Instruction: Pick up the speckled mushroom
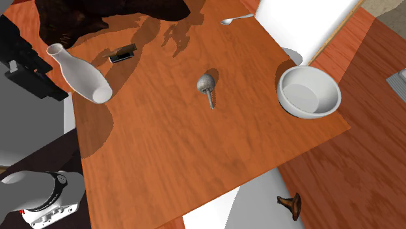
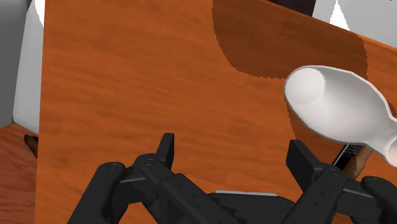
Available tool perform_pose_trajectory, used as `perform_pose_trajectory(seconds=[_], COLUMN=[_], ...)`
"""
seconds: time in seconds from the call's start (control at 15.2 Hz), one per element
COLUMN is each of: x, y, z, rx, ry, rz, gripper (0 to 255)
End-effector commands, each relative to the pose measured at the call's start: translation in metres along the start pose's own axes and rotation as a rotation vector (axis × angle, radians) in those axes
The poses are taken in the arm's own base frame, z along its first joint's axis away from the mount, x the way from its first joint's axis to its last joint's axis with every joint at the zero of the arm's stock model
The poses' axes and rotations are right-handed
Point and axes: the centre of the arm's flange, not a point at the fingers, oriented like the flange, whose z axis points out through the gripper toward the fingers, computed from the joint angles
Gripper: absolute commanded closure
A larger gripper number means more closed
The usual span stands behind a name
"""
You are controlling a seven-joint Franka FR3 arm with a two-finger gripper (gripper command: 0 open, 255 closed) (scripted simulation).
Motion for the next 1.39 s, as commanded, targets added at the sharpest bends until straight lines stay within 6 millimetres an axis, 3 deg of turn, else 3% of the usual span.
perform_pose_trajectory(seconds=[0.0, 1.32], x=[0.000, 0.231], y=[0.000, 0.038], z=[0.000, 0.132], rx=[0.000, -0.100], ry=[0.000, -0.067], rz=[0.000, -0.223], gripper=[0, 0])
